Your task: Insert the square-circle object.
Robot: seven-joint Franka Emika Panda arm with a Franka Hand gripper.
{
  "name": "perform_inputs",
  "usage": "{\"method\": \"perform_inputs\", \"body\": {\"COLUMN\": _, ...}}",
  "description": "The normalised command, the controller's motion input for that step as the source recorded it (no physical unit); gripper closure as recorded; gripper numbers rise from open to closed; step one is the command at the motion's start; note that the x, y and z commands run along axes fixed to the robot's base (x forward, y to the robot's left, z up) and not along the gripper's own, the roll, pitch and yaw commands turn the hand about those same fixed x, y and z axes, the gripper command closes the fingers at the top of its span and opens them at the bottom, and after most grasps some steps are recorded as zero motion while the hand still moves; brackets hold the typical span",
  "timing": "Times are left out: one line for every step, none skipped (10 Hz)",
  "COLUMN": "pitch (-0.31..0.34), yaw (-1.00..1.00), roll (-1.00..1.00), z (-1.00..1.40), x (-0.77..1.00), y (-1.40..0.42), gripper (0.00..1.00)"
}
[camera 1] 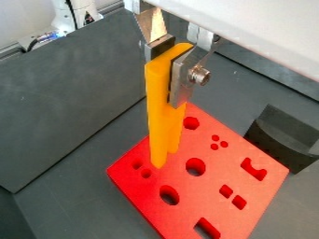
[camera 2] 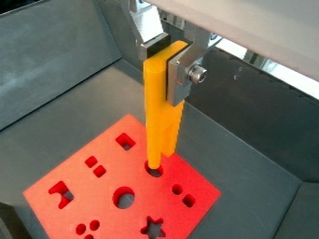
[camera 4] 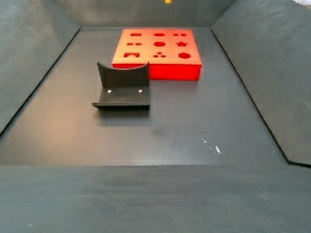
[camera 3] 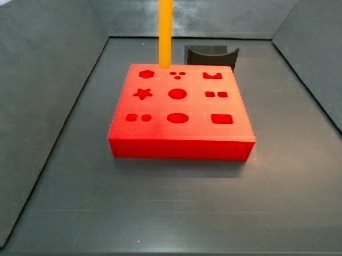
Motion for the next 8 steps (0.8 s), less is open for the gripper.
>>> {"method": "perform_inputs", "body": {"pitch": -0.084, "yaw": -0.05, "roll": -0.10, "z": -0.17, "x": 0.01, "y": 0.06, "gripper": 1.00}}
{"method": "perform_inputs", "body": {"pitch": -0.146, "yaw": -0.67, "roll": -0.13, "z": -0.37, "x": 0.00, "y": 0.18, "gripper": 1.00}}
{"method": "perform_inputs", "body": {"pitch": -0.019, "yaw": -0.99, "roll": -0.02, "z": -0.42, "x": 0.00, "y": 0.00, "gripper": 1.00}}
{"method": "perform_inputs", "body": {"pitch": 0.000, "yaw": -1.00, "roll": -0.01, "z": -0.47, "x": 0.00, "y": 0.00, "gripper": 1.00}}
{"method": "perform_inputs", "body": {"pitch": 0.000, "yaw": -1.00, "roll": -0.02, "z": -0.48, "x": 0.00, "y": 0.00, "gripper": 1.00}}
{"method": "perform_inputs", "body": {"pitch": 0.000, "yaw": -1.00, "roll": -0.01, "z": -0.48, "x": 0.00, "y": 0.00, "gripper": 1.00}}
{"method": "perform_inputs", "body": {"pitch": 0.000, "yaw": -1.00, "roll": 0.00, "z": -0.49, "x": 0.00, "y": 0.00, "gripper": 1.00}}
{"method": "perform_inputs", "body": {"pitch": 0.000, "yaw": -1.00, "roll": 0.00, "z": -0.52, "x": 0.00, "y": 0.00, "gripper": 1.00}}
